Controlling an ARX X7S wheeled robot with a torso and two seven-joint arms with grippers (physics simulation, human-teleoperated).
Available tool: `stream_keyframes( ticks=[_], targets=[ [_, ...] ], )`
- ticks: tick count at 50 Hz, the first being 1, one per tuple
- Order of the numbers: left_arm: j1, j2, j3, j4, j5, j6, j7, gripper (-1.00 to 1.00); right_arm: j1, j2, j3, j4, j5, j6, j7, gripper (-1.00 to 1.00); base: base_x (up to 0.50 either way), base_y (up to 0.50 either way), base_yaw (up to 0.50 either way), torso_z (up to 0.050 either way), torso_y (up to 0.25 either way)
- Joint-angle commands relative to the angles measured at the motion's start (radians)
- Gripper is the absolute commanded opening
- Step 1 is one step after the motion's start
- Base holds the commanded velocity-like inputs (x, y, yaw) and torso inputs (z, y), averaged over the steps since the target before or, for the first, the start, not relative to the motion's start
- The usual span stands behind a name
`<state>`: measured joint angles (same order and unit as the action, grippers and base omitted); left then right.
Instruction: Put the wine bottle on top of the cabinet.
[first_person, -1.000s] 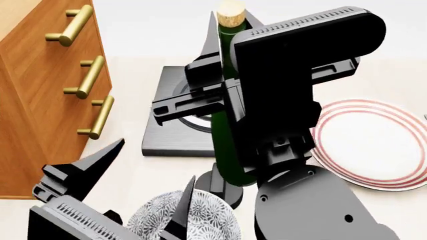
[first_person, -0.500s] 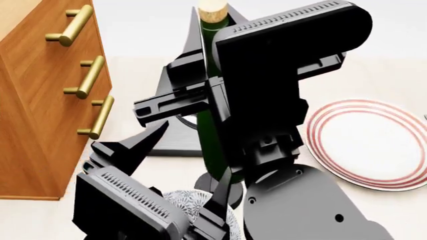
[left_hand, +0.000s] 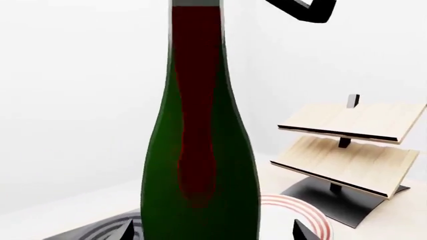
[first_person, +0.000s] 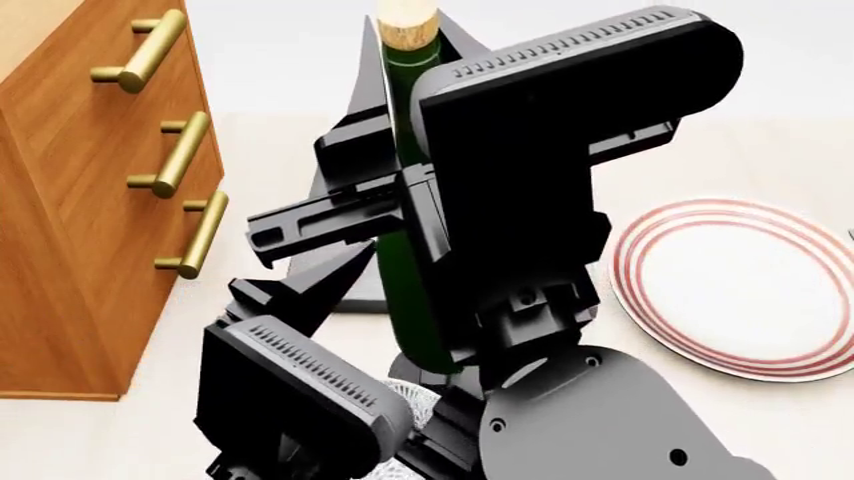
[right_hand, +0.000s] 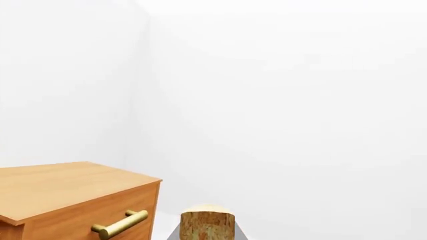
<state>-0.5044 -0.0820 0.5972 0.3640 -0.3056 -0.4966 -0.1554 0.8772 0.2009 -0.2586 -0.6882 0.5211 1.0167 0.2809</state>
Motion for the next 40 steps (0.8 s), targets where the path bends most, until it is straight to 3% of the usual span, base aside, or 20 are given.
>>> stream_keyframes(
  ticks=[1, 21, 22, 40],
  targets=[
    [-0.025, 0.011, 0.012, -0.049, -0.013, 0.016, -0.006, 1.00, 0.004, 0.002, 0.009, -0.022, -0.006, 0.003, 0.004, -1.00, 0.00, 0.00, 0.00, 0.000, 0.000],
    [-0.058, 0.007, 0.021, -0.094, -0.031, 0.026, -0.034, 1.00, 0.001, 0.012, 0.010, -0.025, 0.009, -0.005, 0.016, -1.00, 0.00, 0.00, 0.00, 0.000, 0.001],
    [-0.056, 0.008, 0.018, -0.099, -0.034, 0.024, -0.041, -1.00, -0.003, 0.013, 0.009, -0.024, 0.007, -0.009, 0.016, -1.00, 0.00, 0.00, 0.00, 0.000, 0.000],
    [-0.062, -0.012, 0.035, -0.111, -0.050, 0.042, -0.057, -1.00, -0.029, 0.024, 0.021, -0.016, 0.021, -0.029, 0.024, -1.00, 0.00, 0.00, 0.00, 0.001, 0.001]
  ],
)
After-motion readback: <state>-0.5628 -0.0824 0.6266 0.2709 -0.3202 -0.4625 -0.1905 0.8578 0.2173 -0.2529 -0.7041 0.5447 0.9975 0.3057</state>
